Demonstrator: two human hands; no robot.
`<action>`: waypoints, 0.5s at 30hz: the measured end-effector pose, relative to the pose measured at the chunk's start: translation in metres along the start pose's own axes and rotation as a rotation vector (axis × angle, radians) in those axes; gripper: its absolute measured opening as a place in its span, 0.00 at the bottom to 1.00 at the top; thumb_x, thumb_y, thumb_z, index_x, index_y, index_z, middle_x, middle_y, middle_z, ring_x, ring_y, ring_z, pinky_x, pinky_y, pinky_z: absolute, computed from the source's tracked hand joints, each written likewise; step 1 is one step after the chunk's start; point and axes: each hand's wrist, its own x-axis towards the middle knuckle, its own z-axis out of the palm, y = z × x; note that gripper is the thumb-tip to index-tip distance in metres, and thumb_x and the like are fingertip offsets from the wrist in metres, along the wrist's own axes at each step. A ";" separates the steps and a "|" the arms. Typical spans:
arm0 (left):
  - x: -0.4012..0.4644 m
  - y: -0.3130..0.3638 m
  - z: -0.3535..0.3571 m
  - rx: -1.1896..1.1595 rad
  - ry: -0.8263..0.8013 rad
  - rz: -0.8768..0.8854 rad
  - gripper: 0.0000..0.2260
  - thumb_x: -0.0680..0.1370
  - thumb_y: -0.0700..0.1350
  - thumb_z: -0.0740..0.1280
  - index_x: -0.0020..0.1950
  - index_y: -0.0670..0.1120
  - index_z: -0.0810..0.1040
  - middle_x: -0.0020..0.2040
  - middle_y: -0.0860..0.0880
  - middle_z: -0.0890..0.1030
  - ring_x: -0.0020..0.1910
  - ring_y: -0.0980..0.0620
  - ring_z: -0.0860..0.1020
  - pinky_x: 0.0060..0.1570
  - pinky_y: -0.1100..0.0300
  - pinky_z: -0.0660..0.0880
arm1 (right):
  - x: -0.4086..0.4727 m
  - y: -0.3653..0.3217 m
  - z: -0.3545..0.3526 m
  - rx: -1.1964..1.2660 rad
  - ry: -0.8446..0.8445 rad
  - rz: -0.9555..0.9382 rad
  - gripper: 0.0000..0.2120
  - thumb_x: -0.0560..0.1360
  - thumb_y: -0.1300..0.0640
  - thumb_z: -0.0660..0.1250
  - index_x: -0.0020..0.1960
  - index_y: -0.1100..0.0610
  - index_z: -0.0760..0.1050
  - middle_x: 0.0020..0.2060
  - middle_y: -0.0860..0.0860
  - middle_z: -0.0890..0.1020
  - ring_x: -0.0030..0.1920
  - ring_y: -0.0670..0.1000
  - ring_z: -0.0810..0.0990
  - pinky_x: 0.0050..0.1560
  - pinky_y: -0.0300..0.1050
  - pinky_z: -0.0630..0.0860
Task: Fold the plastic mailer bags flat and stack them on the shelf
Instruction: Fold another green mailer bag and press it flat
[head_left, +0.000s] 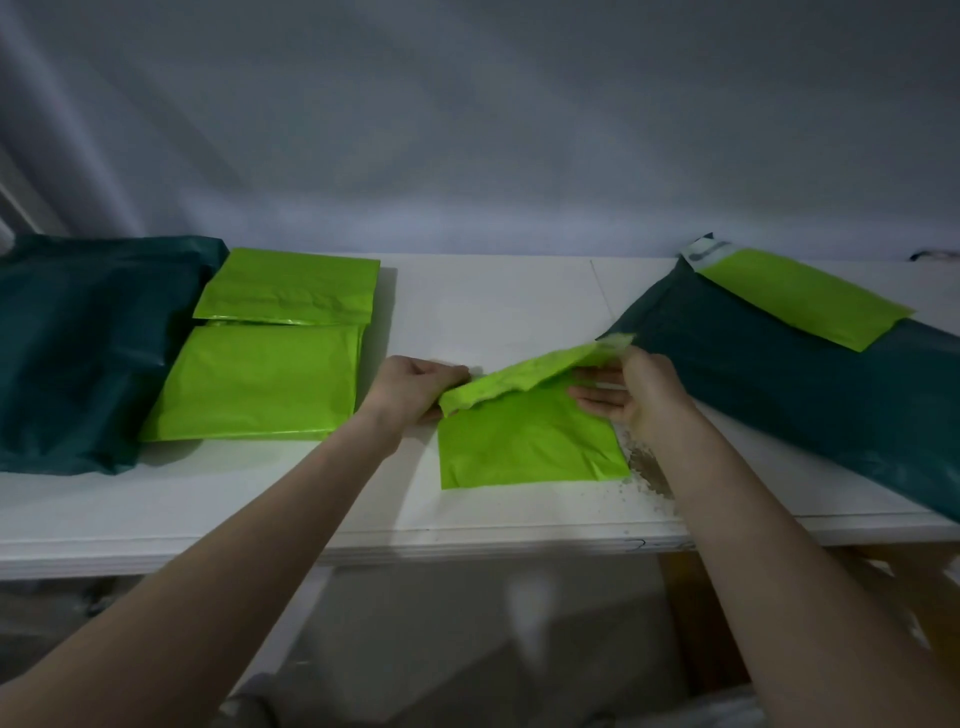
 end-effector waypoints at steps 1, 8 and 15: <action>-0.001 0.000 0.000 0.017 -0.013 0.016 0.03 0.74 0.40 0.71 0.42 0.41 0.82 0.23 0.54 0.79 0.21 0.63 0.74 0.24 0.72 0.71 | 0.000 0.000 -0.001 -0.001 0.010 0.002 0.09 0.78 0.61 0.60 0.41 0.64 0.73 0.36 0.59 0.79 0.24 0.54 0.80 0.27 0.43 0.79; -0.001 -0.002 0.001 0.062 -0.021 0.047 0.11 0.73 0.38 0.70 0.56 0.41 0.80 0.36 0.51 0.78 0.24 0.64 0.76 0.28 0.74 0.72 | -0.004 -0.001 -0.004 -0.033 0.005 -0.045 0.02 0.73 0.66 0.66 0.44 0.66 0.75 0.35 0.56 0.74 0.31 0.53 0.76 0.22 0.37 0.76; 0.003 -0.002 0.002 0.063 0.026 0.089 0.17 0.74 0.37 0.69 0.63 0.40 0.75 0.36 0.52 0.72 0.26 0.63 0.75 0.25 0.77 0.68 | 0.002 0.001 -0.002 -0.189 -0.030 -0.094 0.20 0.69 0.73 0.65 0.58 0.59 0.78 0.52 0.57 0.79 0.43 0.53 0.79 0.33 0.39 0.77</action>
